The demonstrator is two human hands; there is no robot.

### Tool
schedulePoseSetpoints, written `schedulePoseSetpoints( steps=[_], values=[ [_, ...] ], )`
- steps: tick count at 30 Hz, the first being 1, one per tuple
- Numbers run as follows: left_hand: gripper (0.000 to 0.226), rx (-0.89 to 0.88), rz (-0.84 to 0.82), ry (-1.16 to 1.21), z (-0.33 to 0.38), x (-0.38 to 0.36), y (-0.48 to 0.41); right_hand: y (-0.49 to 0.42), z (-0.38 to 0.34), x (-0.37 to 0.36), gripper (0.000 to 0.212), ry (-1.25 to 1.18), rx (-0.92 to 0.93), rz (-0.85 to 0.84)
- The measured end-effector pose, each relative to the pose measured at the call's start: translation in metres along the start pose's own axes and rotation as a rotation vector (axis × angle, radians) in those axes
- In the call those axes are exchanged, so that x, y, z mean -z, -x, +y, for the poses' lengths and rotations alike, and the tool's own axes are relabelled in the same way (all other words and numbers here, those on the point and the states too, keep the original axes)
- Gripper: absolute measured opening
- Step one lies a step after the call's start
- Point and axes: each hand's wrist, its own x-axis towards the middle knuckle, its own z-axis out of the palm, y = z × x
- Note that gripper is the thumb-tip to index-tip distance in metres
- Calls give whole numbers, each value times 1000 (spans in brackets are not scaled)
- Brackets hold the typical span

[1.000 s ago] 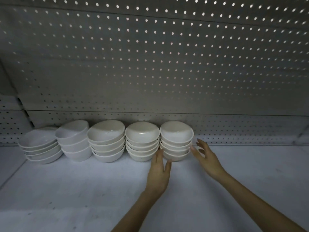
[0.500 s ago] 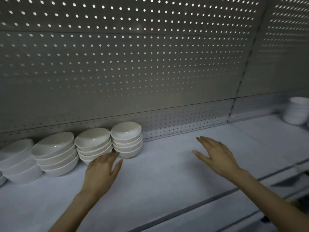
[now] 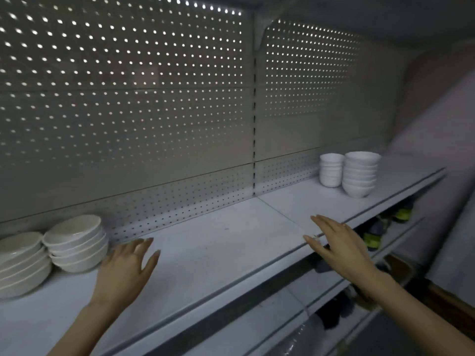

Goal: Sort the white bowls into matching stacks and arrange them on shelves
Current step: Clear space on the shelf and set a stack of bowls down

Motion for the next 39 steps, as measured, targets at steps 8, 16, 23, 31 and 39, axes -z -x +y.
schedulePoseSetpoints(
  steps=[8,16,23,31,39],
  values=[
    [60,-104,-95,-29,94,-10,-41,22,105,36,96,-76,-211,-60],
    [61,-240,-111,64,202,-37,-129,12,184,65,105,-17,-368,135],
    [64,-362,-124,229,313,-66,-220,-49,252,85,111,107,-487,80],
    [57,-478,-94,381,433,-89,-284,-109,303,101,74,226,-492,141],
    [58,-542,-148,418,515,-127,-297,-134,362,85,124,135,-527,128]
  ],
)
